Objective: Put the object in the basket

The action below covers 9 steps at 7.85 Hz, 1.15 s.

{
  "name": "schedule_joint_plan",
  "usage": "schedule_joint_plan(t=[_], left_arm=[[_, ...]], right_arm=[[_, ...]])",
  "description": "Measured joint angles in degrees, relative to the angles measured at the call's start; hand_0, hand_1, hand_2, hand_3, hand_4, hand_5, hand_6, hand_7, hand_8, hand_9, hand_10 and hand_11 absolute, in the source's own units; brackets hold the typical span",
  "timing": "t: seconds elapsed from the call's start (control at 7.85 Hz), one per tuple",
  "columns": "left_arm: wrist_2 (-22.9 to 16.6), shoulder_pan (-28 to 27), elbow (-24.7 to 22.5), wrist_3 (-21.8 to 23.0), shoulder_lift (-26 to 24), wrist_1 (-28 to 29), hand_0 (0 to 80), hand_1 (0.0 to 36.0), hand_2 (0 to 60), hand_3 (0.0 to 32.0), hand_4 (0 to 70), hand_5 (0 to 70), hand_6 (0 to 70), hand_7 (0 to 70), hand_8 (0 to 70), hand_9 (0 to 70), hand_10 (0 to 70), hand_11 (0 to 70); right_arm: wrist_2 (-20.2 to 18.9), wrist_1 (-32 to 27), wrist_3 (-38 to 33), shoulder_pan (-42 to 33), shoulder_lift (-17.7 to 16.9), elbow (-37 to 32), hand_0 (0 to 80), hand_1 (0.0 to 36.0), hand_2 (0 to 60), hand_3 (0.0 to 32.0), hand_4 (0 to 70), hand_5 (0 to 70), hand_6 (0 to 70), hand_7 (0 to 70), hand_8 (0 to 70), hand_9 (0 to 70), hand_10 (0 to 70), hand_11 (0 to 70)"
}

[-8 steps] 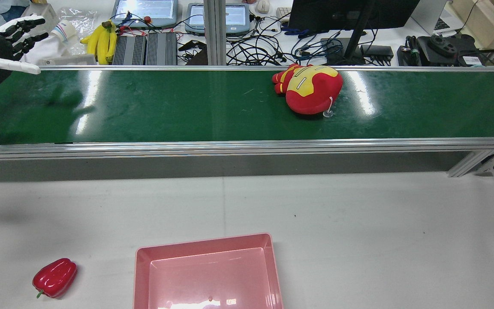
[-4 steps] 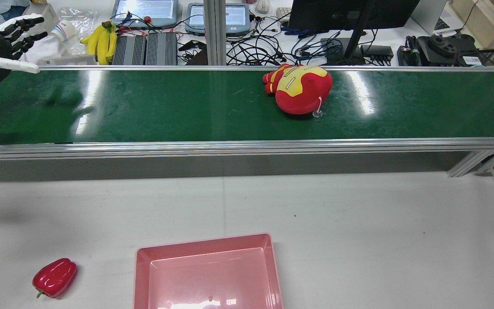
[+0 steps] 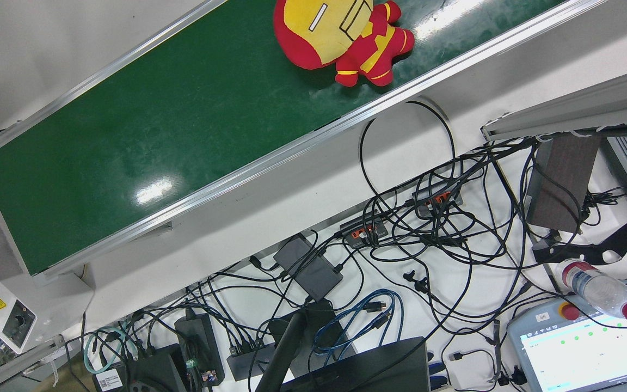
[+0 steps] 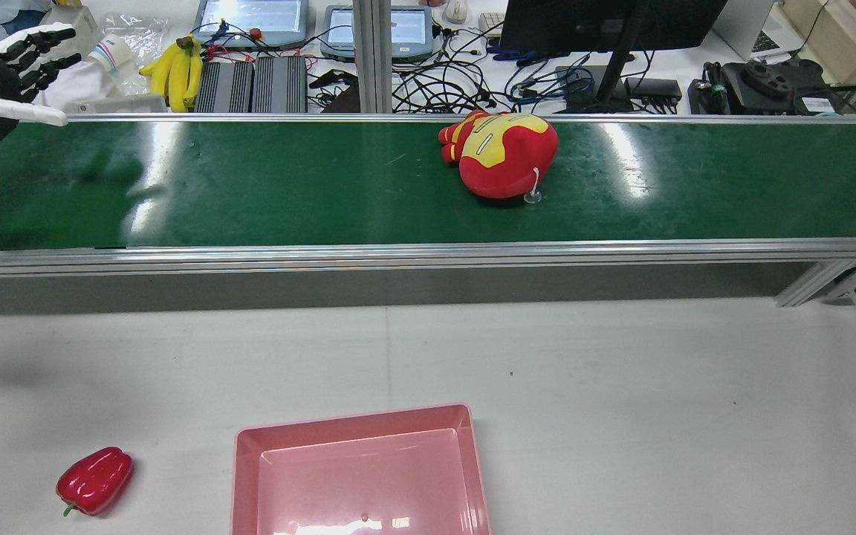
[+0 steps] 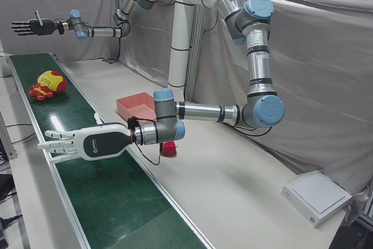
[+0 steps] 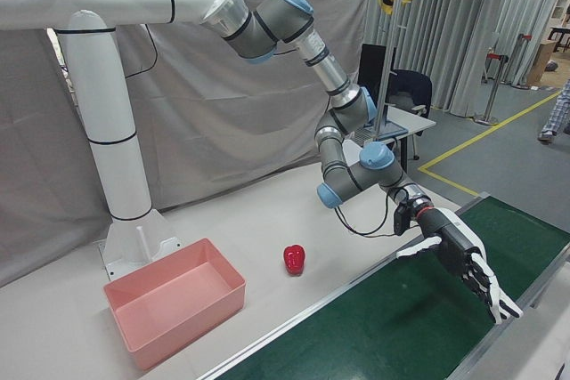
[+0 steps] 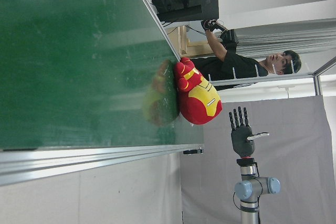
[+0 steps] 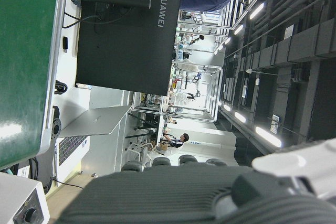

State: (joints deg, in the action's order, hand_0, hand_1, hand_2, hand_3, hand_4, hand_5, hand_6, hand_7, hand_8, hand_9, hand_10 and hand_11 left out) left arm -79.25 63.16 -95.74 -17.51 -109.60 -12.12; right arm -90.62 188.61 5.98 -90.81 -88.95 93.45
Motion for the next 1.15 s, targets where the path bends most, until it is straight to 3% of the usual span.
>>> schedule_joint_plan(t=[1.15], left_arm=[[0.0, -0.3, -0.1, -0.2, 0.0, 0.0, 61.2, 18.2, 0.0, 0.0, 8.5, 19.5, 2.9, 2.2, 8.4, 13.6, 0.0, 0.0]], right_arm=[[0.0, 0.0, 0.0, 0.0, 0.0, 0.0, 0.0, 0.0, 0.0, 0.0, 0.0, 0.0, 0.0, 0.0, 0.0, 0.0, 0.0, 0.0]])
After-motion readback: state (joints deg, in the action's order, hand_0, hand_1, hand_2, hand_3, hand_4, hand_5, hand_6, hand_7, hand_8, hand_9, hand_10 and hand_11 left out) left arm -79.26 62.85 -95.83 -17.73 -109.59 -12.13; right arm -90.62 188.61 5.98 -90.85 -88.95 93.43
